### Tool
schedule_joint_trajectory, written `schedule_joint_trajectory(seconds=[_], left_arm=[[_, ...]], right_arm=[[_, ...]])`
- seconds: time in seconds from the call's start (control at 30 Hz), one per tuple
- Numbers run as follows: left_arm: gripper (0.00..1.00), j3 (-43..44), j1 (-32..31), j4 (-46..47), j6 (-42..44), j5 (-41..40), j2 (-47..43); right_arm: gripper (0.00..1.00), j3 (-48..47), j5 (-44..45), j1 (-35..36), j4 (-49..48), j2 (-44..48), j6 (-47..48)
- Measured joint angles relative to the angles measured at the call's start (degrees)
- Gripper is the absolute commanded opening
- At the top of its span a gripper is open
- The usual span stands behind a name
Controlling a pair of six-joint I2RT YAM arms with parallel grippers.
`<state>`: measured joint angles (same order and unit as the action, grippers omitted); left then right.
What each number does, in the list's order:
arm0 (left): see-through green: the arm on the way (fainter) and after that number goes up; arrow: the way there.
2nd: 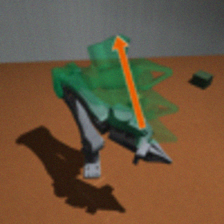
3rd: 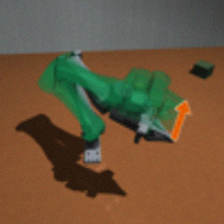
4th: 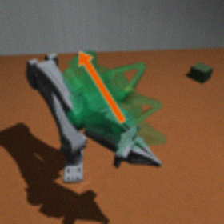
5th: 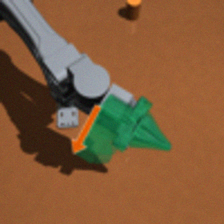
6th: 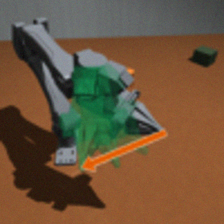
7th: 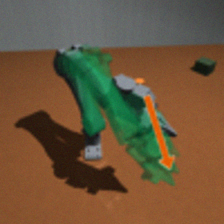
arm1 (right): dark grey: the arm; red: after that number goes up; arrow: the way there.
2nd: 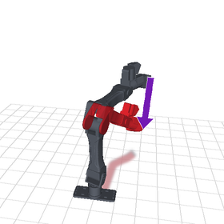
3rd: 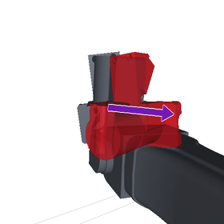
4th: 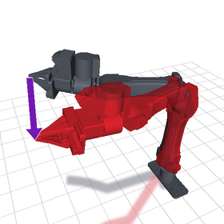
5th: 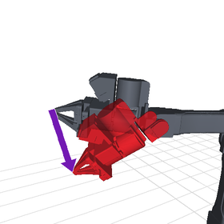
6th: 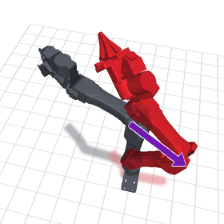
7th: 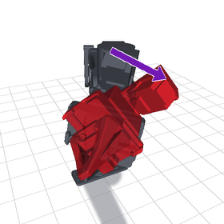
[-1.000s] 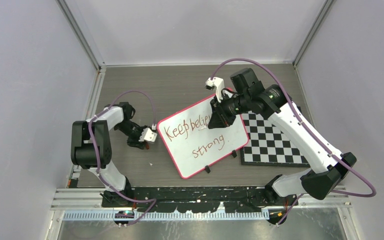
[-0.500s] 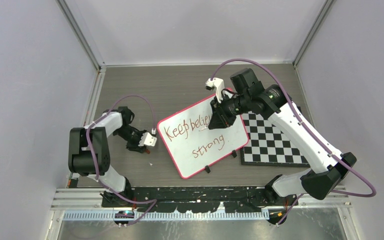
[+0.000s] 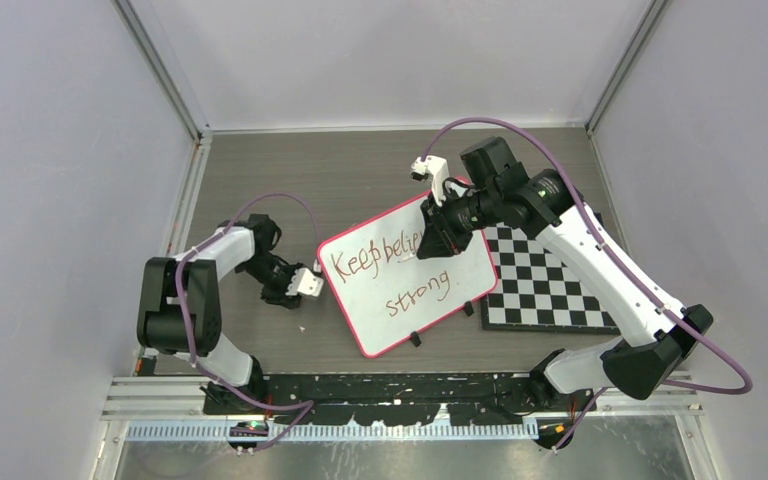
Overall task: Write a sentence on the whiteboard
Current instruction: Pick up the pen cap from the center of the board.
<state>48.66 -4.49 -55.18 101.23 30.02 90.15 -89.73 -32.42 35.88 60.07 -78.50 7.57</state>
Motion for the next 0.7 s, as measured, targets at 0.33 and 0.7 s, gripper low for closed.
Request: schedule_joint_trajectory(seconds=[0.33,0.7], left_arm=[[0.33,0.6,0.5,-0.3,-1.8,0.3,0.6],[0.35,0.4,1.7,0.0,-1.2,1.4,0.7]], right_arm=[[0.0,0.0,0.0,0.0,0.0,0.0,0.2],[0.0,0.0,0.2,0.0,0.3,0.0,0.3]])
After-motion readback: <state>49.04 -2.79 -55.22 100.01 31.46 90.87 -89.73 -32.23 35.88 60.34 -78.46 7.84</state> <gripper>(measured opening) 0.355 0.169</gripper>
